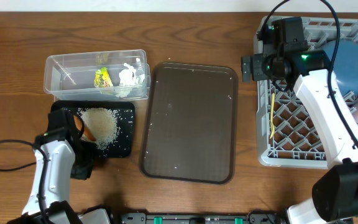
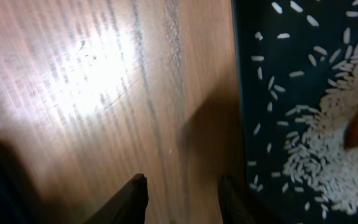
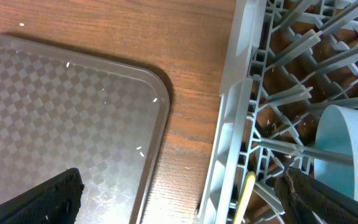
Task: Sort waste into correct bins and load items into the dishwasher rack
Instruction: 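Lower the carrot onto the rice on the black tray and release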
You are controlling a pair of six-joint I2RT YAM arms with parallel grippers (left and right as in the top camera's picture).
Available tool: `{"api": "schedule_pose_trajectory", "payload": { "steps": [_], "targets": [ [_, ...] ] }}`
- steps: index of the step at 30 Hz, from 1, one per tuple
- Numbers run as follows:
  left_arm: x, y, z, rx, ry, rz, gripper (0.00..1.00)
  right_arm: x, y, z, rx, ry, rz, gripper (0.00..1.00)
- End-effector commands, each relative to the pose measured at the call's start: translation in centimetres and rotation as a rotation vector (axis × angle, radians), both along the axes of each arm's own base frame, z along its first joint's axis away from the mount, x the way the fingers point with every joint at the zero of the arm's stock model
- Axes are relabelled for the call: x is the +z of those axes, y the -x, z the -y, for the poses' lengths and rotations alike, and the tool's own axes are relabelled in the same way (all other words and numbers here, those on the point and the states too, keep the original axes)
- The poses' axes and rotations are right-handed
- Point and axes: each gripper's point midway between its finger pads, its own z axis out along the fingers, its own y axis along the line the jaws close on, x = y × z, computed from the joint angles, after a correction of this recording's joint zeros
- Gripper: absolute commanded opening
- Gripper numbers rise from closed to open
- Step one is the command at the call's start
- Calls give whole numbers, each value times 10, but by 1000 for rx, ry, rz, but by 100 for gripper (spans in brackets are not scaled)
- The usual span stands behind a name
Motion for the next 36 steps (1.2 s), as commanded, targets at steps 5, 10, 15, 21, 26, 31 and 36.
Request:
{"api": "schedule_pose_trajectory", "payload": {
  "steps": [5, 10, 15, 21, 26, 31, 36],
  "targets": [
    [-21, -9, 5, 23, 23, 78, 39, 0, -1, 3, -22, -7, -1, 99],
    [-23, -27, 0, 9, 6, 162, 39, 0, 0, 3, -22, -6, -4, 99],
    [-21, -38, 1, -11, 18, 210, 39, -1, 1, 3, -22, -5, -10, 99],
    [-19, -46, -2, -71, -2, 241, 39, -1, 1, 3, -22, -5, -11, 99],
    [-22, -36, 3, -119, 13, 194, 39, -2, 3, 4, -22, -3, -18, 99],
    [-16, -36, 3, -276, 1, 183, 43, 1, -3, 10, -58, -18, -2, 99],
    [11, -48, 6, -475, -3, 231, 50, 5, -11, 25, -129, -67, 19, 99]
  ]
}}
